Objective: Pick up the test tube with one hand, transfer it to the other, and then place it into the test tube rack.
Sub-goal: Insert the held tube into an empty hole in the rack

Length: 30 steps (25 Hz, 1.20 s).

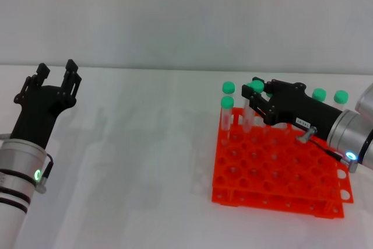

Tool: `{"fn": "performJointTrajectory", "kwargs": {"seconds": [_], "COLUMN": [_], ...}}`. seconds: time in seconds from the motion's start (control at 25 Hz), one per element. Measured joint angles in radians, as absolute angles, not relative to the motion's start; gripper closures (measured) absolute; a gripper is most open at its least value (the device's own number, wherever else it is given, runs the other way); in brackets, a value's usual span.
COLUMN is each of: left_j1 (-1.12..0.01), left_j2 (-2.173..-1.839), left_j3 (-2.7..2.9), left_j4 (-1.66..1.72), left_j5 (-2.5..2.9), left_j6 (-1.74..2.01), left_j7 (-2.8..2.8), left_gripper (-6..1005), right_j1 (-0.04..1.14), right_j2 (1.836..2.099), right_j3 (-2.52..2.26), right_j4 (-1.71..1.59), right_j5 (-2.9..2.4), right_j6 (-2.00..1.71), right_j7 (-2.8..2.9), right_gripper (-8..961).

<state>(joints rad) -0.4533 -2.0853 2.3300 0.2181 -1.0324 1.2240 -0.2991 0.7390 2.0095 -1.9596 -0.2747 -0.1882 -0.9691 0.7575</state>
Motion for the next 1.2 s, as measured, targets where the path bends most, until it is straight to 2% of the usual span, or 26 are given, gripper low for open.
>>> {"fn": "performJointTrajectory", "kwargs": {"seconds": [1.2], "left_j1": [-0.466], "left_j2": [-2.088], "left_j3": [2.332], "left_j4": [0.224], "left_j5": [-1.032], "left_j6": [1.224], "left_j7": [-0.312], "left_gripper": [377], "right_j1": [0.718], "right_j2": [2.016], "right_j3": [-1.966], "right_j4": [-0.305], "right_j5": [-0.239], "right_j6": [-0.864], "right_j7": [0.716], "right_gripper": [698]}}
